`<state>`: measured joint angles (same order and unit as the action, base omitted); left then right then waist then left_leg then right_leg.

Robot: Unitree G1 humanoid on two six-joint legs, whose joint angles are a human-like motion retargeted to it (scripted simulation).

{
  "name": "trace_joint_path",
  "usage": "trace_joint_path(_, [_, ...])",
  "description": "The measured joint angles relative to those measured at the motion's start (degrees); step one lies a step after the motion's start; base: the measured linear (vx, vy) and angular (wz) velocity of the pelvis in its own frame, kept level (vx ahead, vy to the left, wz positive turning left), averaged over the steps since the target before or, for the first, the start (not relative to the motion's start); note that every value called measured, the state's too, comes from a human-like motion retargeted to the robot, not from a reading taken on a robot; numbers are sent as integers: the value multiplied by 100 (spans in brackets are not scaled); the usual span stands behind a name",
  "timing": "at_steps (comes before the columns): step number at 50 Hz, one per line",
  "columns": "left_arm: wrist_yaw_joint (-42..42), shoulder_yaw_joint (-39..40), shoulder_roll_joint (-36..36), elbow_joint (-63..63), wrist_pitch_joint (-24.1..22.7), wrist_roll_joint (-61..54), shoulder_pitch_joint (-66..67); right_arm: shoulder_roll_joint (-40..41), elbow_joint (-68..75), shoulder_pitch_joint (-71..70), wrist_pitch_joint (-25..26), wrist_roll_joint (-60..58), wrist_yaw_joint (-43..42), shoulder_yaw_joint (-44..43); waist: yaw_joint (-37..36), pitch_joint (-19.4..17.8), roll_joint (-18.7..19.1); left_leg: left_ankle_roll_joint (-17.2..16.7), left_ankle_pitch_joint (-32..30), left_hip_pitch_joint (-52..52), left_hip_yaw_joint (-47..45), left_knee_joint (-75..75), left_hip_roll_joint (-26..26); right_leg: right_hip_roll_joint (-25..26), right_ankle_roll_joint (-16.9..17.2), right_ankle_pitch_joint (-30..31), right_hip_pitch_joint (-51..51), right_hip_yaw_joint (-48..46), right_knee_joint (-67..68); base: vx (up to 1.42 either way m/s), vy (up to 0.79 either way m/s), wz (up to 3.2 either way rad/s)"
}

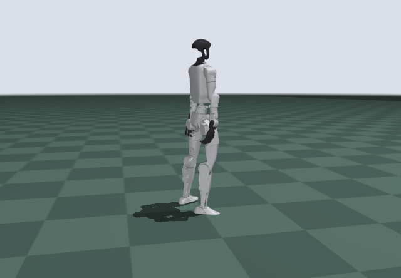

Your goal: In place motions

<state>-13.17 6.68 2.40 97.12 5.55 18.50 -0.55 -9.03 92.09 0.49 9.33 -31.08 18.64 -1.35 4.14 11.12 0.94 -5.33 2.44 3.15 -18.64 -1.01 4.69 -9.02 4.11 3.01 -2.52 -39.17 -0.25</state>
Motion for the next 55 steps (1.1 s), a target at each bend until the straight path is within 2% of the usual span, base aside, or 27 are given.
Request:
trace_joint_path(15, [42, 33, 27, 28, 54, -117, 37, 2, -49, -42, 78, -188, 251, 24, 2, -33, 20, 2, 35, 11, -7, 7, -24, -19, 1, 15, -11, 12, -5, 0, 0, 0])
trace_joint_path(55, [-131, -76, -13, 28, 67, -20, -68, 9, -13, -38, 95, -177, 246, 9, 57, 0, 33, 28, 5, -44, -76, 31, -5, 6, -4, 10, -50, 112, 16, 0, 0, 0])
